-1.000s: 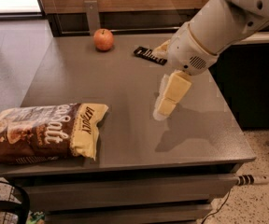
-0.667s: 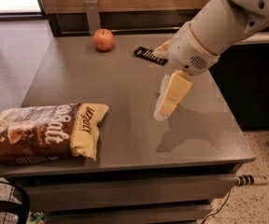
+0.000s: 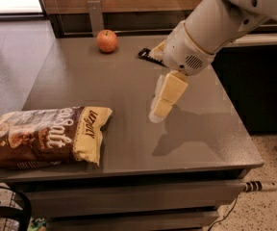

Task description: Pick brown chip bag

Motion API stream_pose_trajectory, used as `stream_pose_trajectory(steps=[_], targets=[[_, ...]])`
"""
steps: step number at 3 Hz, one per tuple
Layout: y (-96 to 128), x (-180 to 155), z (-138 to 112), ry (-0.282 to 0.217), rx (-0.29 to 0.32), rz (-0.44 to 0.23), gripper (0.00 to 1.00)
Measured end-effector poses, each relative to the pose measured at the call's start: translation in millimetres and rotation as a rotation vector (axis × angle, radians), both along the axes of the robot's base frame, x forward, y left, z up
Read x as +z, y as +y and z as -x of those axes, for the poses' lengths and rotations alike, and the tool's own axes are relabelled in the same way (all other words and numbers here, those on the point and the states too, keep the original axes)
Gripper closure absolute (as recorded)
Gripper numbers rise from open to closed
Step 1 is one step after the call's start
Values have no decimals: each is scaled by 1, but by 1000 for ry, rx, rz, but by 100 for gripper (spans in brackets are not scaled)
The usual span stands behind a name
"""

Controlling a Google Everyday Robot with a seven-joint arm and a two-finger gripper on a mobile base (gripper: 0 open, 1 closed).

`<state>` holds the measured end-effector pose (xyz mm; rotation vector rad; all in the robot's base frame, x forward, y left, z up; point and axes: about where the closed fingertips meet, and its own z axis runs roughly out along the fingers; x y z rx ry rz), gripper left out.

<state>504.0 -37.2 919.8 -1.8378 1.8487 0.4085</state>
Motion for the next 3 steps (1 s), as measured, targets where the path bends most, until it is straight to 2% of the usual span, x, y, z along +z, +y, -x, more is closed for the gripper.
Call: stream_pose_trajectory(steps=[1, 2, 3], targets=[[35, 0, 0, 3, 38, 30, 0], [71, 4, 7, -1, 82, 88, 0], [122, -1, 30, 17, 154, 208, 0]])
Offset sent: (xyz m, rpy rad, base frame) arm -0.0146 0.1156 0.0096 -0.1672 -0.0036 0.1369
